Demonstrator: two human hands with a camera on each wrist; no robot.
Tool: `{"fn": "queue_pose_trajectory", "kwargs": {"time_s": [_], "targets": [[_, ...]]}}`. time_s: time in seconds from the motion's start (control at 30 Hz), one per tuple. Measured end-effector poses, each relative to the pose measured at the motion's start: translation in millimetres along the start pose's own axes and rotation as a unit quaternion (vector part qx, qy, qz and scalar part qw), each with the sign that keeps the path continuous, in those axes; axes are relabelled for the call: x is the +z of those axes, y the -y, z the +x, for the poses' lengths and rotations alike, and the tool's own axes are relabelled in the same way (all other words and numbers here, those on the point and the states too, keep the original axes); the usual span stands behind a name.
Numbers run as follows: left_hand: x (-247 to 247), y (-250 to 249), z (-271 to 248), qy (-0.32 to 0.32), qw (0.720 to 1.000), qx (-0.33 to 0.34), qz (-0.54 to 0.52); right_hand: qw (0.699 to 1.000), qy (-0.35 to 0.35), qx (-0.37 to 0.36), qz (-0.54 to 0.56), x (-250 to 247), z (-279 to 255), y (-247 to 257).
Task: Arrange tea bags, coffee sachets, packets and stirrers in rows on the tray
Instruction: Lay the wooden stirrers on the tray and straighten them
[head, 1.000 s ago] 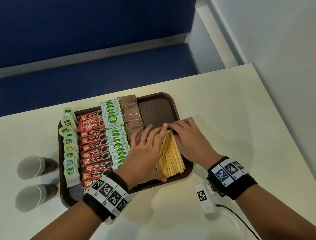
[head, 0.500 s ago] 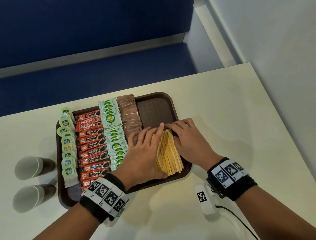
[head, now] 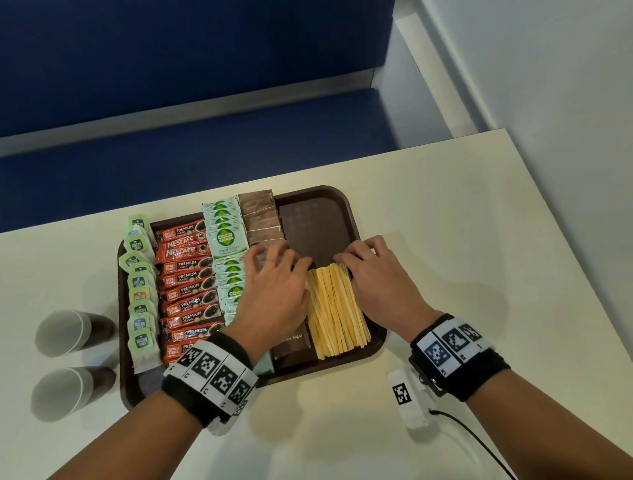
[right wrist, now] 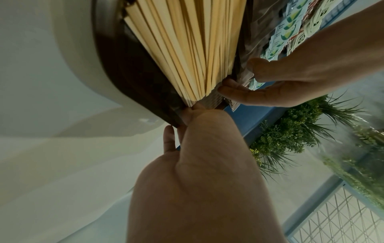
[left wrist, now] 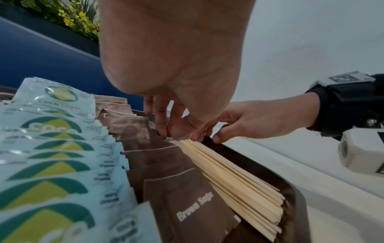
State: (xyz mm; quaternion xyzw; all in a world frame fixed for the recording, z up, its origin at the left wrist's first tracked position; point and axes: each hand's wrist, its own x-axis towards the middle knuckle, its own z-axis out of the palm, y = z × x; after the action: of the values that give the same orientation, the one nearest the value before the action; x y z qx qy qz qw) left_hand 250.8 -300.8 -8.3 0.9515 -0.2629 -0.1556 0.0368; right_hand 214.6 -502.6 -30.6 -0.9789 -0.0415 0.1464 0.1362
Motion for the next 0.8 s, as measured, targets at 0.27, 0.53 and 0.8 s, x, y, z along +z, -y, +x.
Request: {"fn": "queue_pose_trajectory", "kwargs": {"time_s": [0.27,0.53,0.8], "targets": [[1.8,-4.3,-3.4,-0.001,1.0,-0.016,-0.005,1.0,0.001,0.007,0.001,-1.4,-0.6,1.8],[3.5,-5.7,-6.2,0.009,1.0,-0.017,-0.001,1.0,0.004,0.0,-0.014,-5.5,2.0,2.5],[1.7,-0.7,-8.1,-0.052,0.996,-0.01,-0.071,1.0,0.008,0.012,0.01,-6.3,0.9,1.6]]}}
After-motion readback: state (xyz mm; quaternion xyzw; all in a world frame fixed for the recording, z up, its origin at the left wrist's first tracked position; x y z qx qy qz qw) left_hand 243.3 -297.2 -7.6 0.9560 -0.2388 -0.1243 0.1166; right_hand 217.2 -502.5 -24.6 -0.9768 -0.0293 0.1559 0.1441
